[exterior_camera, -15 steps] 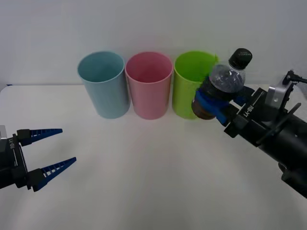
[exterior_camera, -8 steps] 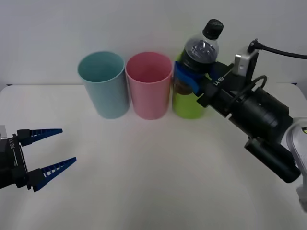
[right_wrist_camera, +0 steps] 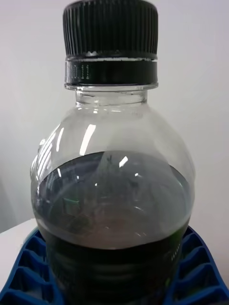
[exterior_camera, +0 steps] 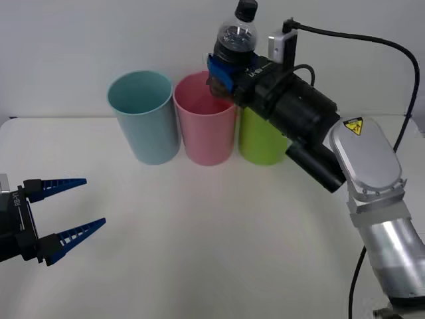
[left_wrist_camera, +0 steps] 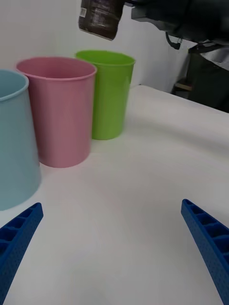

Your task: Grasp the object on the table and drop it into the matching bin: aluminum can to the light blue bin, PET bottle to the pink bin.

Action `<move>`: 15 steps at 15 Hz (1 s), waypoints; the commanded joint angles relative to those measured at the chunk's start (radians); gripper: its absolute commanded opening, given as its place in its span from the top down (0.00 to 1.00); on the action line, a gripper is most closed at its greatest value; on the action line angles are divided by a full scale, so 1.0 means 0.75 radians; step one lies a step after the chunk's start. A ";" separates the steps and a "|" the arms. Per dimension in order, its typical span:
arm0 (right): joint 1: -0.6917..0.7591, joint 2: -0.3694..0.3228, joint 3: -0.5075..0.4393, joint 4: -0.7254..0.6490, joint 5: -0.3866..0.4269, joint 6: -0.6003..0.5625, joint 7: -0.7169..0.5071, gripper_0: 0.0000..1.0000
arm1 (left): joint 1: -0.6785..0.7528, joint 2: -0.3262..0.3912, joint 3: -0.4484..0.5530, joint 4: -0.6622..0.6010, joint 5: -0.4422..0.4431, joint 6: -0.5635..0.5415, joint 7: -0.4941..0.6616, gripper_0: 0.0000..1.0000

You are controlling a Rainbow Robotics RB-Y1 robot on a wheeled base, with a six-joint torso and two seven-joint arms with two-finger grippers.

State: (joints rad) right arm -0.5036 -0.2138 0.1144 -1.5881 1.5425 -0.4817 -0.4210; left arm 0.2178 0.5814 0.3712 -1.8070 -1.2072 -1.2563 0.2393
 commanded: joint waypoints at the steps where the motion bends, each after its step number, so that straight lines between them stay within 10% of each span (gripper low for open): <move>1: -0.122 0.007 0.056 0.164 0.003 0.076 -0.001 1.00 | 0.000 0.000 0.000 0.000 0.000 0.000 0.000 0.00; 15: -0.388 0.003 0.236 0.561 -0.026 0.288 -0.007 1.00 | 0.000 0.000 0.000 0.000 0.000 0.000 0.000 0.00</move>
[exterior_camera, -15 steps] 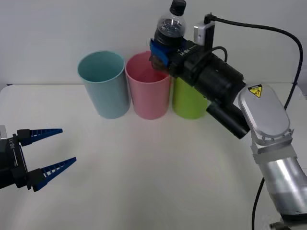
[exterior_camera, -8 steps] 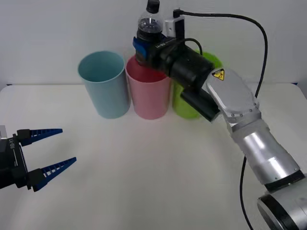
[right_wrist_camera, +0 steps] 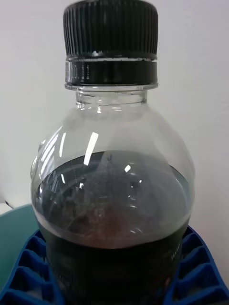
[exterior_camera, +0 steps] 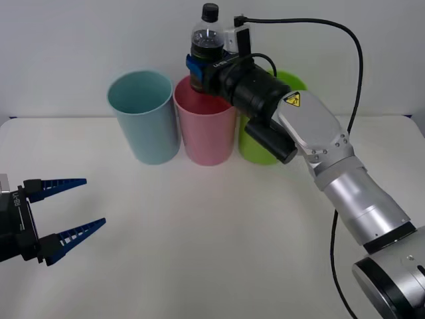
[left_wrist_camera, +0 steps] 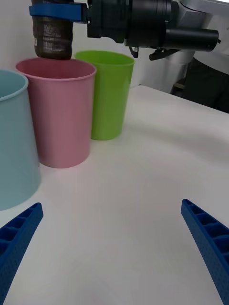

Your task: Grasp the object on the table and drop it into the matching bin: aluminum can to the light blue bin, PET bottle to the pink bin.

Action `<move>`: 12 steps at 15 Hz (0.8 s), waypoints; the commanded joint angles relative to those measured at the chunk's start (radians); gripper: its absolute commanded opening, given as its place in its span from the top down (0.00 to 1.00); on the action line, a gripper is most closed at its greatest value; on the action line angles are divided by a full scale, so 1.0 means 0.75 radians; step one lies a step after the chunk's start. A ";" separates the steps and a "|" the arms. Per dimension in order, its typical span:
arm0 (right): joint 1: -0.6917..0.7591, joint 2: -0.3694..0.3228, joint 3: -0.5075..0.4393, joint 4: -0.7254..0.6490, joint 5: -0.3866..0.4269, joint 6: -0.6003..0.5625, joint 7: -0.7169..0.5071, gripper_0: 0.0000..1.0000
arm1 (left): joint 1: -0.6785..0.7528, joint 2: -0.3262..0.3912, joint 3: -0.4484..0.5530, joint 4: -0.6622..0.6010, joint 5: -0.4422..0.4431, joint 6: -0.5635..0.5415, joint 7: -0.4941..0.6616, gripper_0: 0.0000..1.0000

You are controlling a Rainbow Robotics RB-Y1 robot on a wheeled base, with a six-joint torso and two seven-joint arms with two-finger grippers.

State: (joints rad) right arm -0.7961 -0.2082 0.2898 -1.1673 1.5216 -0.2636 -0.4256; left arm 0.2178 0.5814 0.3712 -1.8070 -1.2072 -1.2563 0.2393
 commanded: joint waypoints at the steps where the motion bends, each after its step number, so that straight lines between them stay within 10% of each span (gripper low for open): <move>1: 0.002 -0.007 0.002 0.000 0.006 0.000 -0.001 1.00 | 0.000 0.000 0.000 0.000 0.000 0.000 0.000 0.00; 3: 0.002 -0.007 0.002 0.000 0.021 0.000 0.003 0.82 | 0.000 0.000 0.000 0.000 0.000 0.000 0.000 0.00; 4: 0.002 -0.007 0.002 0.000 0.027 0.000 0.005 0.38 | 0.000 0.000 0.000 0.000 0.000 0.000 0.000 0.00; 6: 0.002 -0.007 0.002 0.000 0.039 0.000 0.005 0.03 | 0.000 0.000 0.000 0.000 0.000 0.000 0.000 0.00; 12: 0.002 -0.009 0.002 0.000 0.043 -0.002 0.005 0.00 | 0.000 0.000 0.000 0.000 0.000 0.000 0.000 0.00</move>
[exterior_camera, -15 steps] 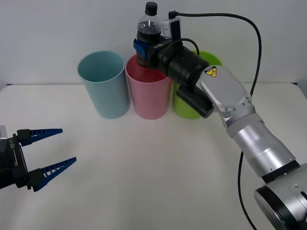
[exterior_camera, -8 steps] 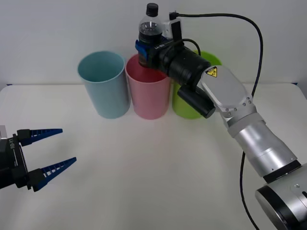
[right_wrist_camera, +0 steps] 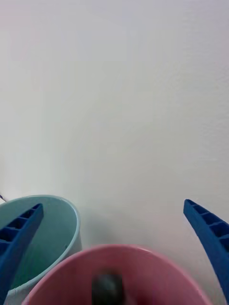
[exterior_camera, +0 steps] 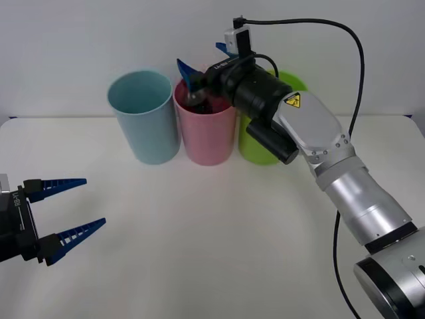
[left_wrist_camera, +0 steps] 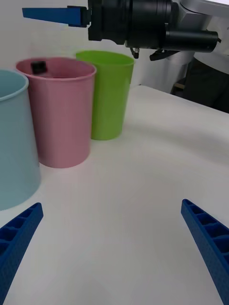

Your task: Grasp the object on the table and drop it into the matching bin: aluminum can to the light blue bin, PET bottle to the pink bin.

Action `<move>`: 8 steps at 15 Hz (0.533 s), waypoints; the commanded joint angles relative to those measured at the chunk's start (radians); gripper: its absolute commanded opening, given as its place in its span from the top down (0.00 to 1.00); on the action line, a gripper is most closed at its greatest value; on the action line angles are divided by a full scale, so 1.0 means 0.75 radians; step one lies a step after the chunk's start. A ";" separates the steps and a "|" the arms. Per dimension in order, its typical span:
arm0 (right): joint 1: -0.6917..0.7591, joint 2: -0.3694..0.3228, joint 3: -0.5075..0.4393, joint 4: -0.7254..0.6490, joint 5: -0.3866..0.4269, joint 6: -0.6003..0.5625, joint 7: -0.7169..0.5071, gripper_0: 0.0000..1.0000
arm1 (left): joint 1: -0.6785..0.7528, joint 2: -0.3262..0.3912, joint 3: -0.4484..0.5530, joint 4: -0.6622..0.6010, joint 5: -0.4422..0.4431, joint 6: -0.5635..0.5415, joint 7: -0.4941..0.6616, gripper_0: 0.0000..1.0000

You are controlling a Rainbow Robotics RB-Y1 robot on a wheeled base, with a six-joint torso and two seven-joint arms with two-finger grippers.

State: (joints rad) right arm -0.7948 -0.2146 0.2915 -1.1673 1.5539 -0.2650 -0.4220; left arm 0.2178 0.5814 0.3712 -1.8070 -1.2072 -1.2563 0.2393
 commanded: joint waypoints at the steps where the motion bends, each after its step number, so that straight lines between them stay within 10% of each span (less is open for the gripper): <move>1: 0.000 -0.002 0.000 0.000 0.000 -0.001 -0.004 0.00 | 0.000 0.000 0.000 0.000 0.000 0.000 0.000 0.00; 8: 0.002 -0.057 0.000 -0.078 -0.104 -0.070 -0.008 0.00 | 0.000 0.000 0.000 0.000 0.000 0.000 0.000 0.00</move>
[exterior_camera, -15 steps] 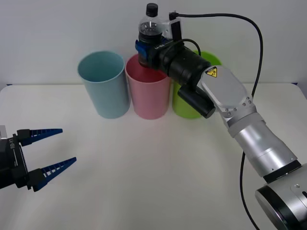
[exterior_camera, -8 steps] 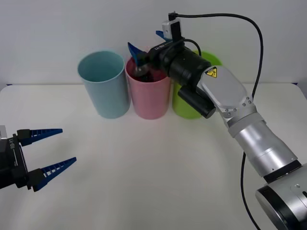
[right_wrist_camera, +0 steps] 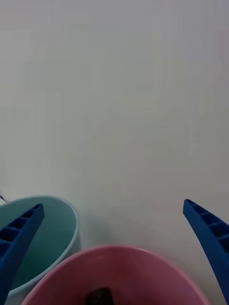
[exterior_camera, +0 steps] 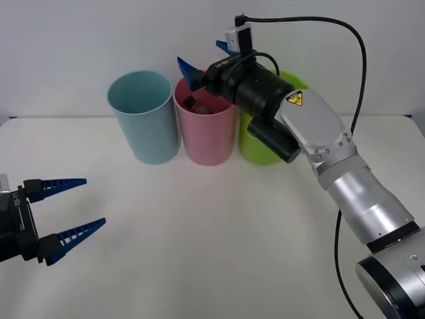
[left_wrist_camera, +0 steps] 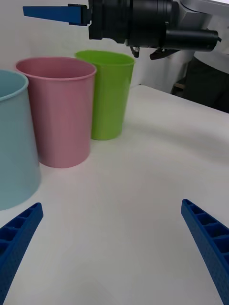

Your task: Grasp the object on the table and drop it into the matching bin: aluminum can to the light blue bin, PET bottle to the pink bin.

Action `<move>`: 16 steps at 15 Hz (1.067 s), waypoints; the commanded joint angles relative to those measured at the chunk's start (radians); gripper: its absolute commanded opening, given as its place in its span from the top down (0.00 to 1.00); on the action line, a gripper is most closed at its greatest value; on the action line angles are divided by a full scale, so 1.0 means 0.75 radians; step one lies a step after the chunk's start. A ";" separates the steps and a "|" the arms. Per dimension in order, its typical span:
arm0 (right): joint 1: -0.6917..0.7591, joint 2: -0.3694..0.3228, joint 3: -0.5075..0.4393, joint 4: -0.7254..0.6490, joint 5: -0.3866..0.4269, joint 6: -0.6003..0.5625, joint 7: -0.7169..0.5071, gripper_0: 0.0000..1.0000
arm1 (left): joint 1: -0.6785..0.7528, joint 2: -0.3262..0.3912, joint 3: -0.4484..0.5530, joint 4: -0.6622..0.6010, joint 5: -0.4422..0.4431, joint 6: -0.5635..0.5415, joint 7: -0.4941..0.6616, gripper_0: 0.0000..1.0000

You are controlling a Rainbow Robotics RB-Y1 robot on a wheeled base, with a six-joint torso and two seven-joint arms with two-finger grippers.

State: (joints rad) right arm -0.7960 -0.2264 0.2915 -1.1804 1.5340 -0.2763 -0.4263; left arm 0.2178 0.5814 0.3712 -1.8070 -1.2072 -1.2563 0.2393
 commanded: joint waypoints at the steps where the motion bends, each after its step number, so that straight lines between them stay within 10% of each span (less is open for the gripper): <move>1: 0.018 -0.079 0.000 -0.105 -0.121 -0.094 0.000 0.00 | 0.000 0.000 0.000 0.000 0.000 0.000 0.000 0.00; 9: 0.626 -0.559 -0.049 -0.891 -0.429 -0.204 0.004 0.00 | 0.000 0.000 0.000 0.000 0.000 0.000 0.000 0.00; 16: 1.227 -0.406 -0.616 -1.206 -0.286 -0.797 0.016 0.00 | 0.000 0.000 0.000 0.000 0.000 0.000 0.000 0.00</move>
State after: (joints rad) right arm 0.0849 -0.5607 -0.1217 -2.0658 1.2981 -0.8154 -0.4143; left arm 0.2178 0.5814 0.3712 -1.8070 -1.2072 -1.2563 0.2393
